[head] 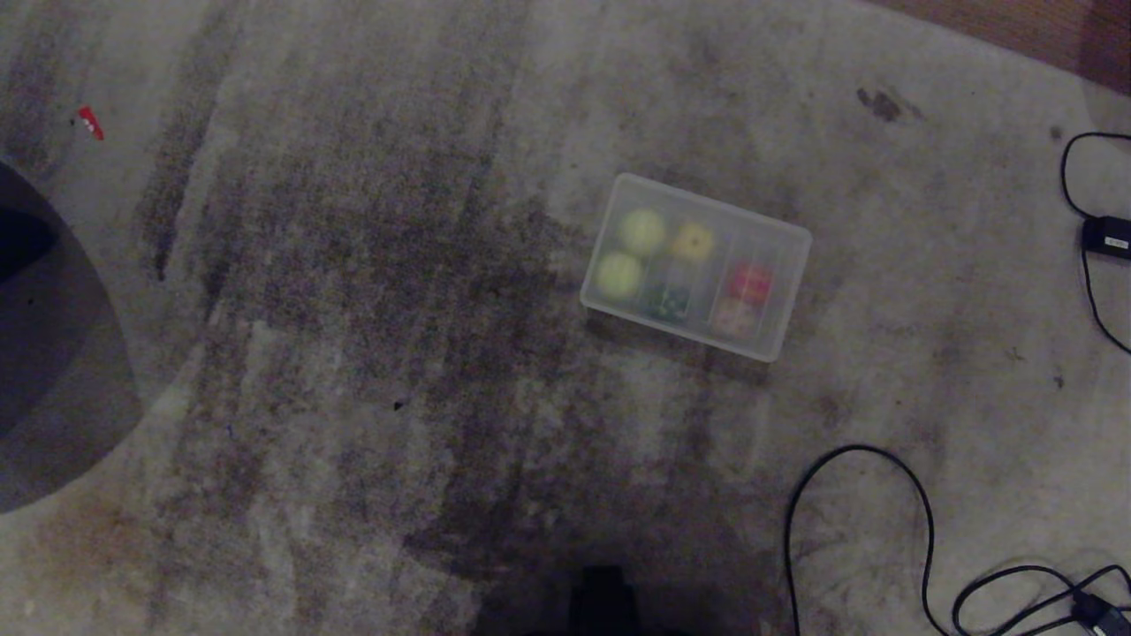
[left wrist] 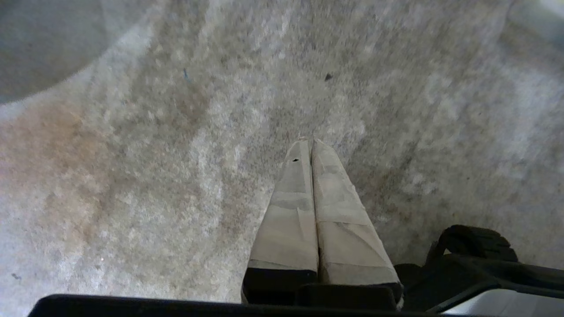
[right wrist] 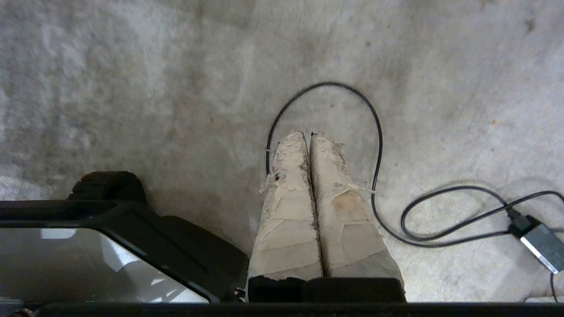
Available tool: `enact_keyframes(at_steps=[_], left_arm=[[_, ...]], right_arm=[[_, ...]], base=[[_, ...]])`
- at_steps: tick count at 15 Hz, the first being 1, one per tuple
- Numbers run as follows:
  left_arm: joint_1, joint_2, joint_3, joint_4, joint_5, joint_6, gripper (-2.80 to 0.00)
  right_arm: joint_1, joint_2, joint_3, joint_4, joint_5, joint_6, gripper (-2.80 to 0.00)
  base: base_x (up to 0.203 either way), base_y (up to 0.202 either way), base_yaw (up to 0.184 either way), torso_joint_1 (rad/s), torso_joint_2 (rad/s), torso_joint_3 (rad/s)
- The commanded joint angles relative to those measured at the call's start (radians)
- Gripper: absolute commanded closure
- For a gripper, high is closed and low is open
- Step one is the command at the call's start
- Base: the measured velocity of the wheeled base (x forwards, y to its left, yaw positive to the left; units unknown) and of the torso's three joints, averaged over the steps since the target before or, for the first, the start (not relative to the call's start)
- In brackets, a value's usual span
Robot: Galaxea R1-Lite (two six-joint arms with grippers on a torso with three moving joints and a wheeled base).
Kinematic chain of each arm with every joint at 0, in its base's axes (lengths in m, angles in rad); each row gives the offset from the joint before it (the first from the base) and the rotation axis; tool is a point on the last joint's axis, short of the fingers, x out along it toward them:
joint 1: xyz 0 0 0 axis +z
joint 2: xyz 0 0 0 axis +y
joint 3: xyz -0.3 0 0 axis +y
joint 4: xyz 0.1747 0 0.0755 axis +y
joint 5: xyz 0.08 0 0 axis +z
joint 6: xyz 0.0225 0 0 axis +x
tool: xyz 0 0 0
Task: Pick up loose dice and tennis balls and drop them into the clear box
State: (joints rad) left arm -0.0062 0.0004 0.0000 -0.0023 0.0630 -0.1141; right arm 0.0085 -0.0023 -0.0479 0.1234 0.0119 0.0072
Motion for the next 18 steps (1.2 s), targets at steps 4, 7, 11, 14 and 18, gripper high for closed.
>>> enact_keyframes(at_steps=[4, 7, 11, 14, 18], left_arm=[[0.001, 0.001, 0.002, -0.001, 0.001, -0.003, 0.0], [0.001, 0.001, 0.002, -0.001, 0.001, -0.003, 0.0], [0.0, 0.001, 0.002, -0.001, 0.003, -0.006, 0.0], [0.001, 0.001, 0.002, -0.001, 0.003, -0.007, 0.0], [0.001, 0.001, 0.002, -0.002, 0.003, -0.007, 0.0]], right_arm=[[0.0, 0.004, 0.0, 0.001, 0.0, -0.001, 0.0], [-0.001, 0.004, 0.0, 0.001, 0.0, 0.0, 0.0], [0.001, 0.004, 0.0, 0.001, 0.0, -0.001, 0.0], [0.001, 0.004, 0.0, 0.001, 0.0, 0.0, 0.0], [0.0, 0.004, 0.0, 0.001, -0.001, 0.011, 0.0]], base=[[0.0, 0.0, 0.0, 0.002, 0.0, 0.204], [0.0, 0.0, 0.0, 0.003, 0.0, 0.203], [0.0, 0.0, 0.0, 0.004, 0.0, 0.203], [0.0, 0.0, 0.0, 0.005, 0.0, 0.206], [0.0, 0.0, 0.0, 0.002, 0.0, 0.206]])
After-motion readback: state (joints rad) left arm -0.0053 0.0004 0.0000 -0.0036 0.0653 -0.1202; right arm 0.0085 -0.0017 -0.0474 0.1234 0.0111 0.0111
